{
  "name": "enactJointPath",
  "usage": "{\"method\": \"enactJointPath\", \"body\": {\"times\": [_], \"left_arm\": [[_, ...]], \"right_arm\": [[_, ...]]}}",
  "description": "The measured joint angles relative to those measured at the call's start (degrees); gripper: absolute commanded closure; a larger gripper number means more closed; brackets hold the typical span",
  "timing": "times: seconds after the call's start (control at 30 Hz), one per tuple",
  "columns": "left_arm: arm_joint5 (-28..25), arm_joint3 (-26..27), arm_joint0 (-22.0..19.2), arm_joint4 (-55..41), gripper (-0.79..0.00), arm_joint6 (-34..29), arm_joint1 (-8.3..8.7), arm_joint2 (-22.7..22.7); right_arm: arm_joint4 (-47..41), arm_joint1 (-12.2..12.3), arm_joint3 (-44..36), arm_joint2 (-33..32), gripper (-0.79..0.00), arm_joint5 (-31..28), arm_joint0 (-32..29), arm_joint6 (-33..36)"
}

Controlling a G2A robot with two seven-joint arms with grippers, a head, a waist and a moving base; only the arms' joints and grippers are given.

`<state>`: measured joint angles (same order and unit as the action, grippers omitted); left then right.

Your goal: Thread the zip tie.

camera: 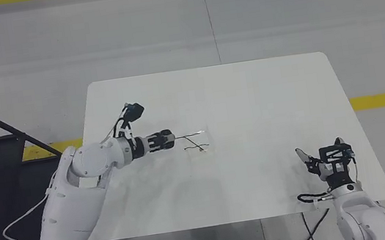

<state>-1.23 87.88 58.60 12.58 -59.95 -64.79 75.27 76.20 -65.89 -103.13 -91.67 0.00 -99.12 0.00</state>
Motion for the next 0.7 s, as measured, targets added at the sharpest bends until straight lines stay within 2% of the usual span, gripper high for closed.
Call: {"method": "enactJointPath", "body": {"times": [0.17, 0.3, 0.43, 0.53, 0.7], "left_arm": [[-6.07, -0.88, 0.09, -4.08, 0.0, -3.46, 0.55, 1.61], [-9.28, -0.68, 0.61, -5.66, 0.0, -5.23, 0.97, 2.29], [-11.8, 0.18, 1.62, -7.24, 0.0, -6.43, 1.44, 3.26], [-12.96, 1.16, 2.51, -8.44, 0.0, -7.17, 1.82, 4.23], [-14.48, 2.62, 4.08, -10.12, 0.0, -8.28, 2.39, 5.48]], "right_arm": [[0.01, 0.0, -0.11, 0.0, -0.785, -0.11, -0.02, -0.12], [1.19, 0.13, -2.55, -0.39, -0.785, -3.18, -1.94, -1.93], [4.1, 0.53, -5.88, 0.57, -0.785, -10.16, -2.47, 2.03], [2.13, 0.69, -7.26, 1.65, -0.785, -15.95, -1.18, 5.26], [-0.84, 0.78, -8.02, 3.51, -0.785, -22.13, 0.73, 7.52]]}}
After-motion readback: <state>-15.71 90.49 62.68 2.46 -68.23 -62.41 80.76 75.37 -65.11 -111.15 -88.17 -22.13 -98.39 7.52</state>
